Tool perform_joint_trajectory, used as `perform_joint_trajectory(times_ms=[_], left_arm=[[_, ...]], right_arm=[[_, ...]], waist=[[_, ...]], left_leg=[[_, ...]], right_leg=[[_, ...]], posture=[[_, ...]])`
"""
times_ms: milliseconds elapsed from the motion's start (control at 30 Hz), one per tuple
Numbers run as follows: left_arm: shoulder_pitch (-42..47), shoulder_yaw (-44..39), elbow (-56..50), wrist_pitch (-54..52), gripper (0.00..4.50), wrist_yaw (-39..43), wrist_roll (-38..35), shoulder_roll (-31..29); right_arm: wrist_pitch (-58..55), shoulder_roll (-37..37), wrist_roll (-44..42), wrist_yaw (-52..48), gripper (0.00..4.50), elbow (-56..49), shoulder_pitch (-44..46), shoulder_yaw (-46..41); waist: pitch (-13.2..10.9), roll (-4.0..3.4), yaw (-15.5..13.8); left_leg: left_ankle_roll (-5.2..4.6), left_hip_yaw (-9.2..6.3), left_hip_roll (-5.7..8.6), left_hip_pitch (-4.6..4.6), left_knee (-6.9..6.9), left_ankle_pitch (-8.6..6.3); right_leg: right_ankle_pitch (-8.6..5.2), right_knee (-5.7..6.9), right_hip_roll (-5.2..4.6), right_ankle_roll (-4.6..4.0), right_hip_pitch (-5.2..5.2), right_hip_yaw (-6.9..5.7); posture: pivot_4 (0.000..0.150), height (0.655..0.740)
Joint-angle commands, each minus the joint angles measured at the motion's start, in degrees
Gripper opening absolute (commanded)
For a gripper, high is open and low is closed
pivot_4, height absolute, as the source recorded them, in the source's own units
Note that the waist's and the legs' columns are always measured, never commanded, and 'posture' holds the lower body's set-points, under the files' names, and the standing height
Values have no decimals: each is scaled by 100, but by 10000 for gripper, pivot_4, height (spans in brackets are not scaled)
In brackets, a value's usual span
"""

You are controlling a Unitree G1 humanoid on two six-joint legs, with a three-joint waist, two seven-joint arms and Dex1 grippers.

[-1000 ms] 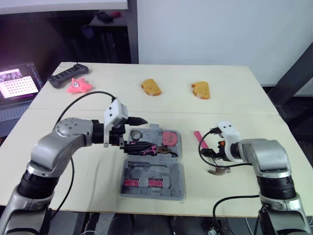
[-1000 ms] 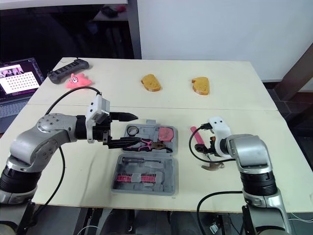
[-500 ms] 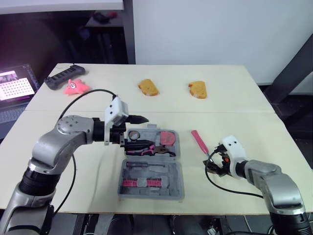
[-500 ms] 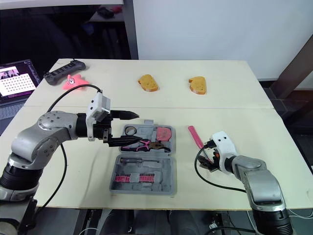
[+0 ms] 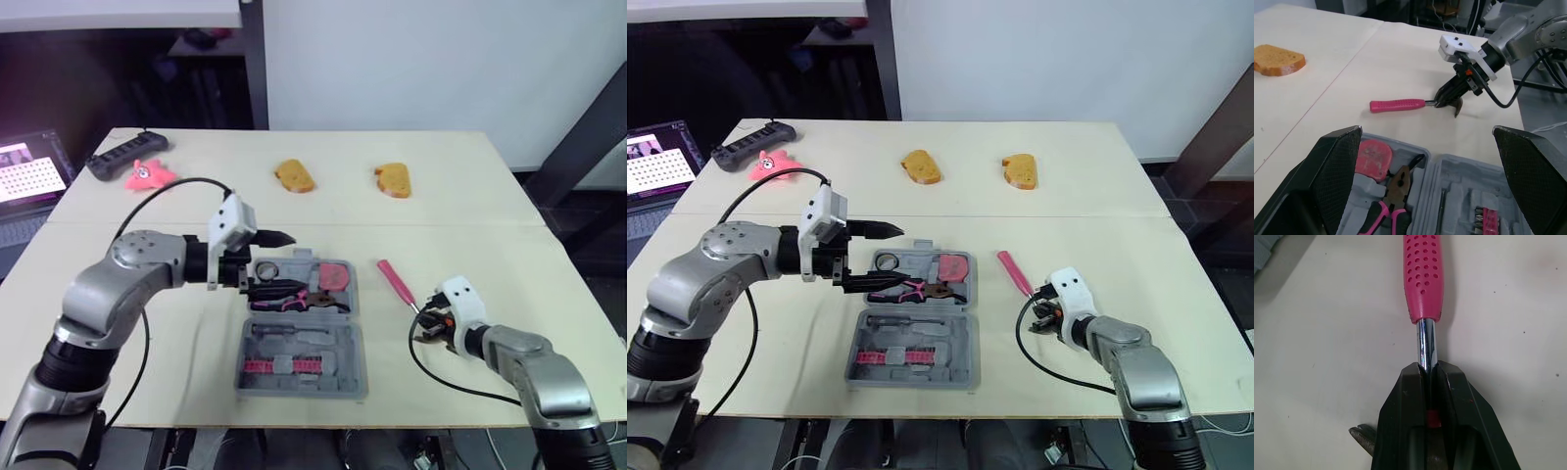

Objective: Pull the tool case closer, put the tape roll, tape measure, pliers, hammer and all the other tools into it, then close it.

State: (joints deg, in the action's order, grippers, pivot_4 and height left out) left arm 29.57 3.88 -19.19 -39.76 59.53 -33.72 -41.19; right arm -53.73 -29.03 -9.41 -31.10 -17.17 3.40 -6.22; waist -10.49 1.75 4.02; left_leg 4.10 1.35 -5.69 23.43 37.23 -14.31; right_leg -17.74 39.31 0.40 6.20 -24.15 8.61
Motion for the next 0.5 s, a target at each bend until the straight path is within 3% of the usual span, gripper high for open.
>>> perform_joint_trajectory(times_ms=[33,467,500], left_arm=[[35,-91,-132,17,45000,-1,-39,-59],[31,-71,-99,46,45000,8,-12,-56],[18,-75,-114,44,45000,2,-12,-62]], right_arm=[[99,40,-182,54,311,-41,40,-169],[107,-204,-265,74,311,264,398,180],[106,-198,-280,84,4476,307,423,164]], waist=[[0,0,0],[-1,-2,-7],[-1,-2,-6]], left_leg=[[0,0,0,0,0,0],[0,-1,0,0,-2,0],[0,-1,0,0,-1,0]], right_leg=[[0,0,0,0,0,0],[0,0,0,1,-1,0],[0,0,0,1,-1,0]], posture=[[1500,7150],[1500,7150],[1500,7150]])
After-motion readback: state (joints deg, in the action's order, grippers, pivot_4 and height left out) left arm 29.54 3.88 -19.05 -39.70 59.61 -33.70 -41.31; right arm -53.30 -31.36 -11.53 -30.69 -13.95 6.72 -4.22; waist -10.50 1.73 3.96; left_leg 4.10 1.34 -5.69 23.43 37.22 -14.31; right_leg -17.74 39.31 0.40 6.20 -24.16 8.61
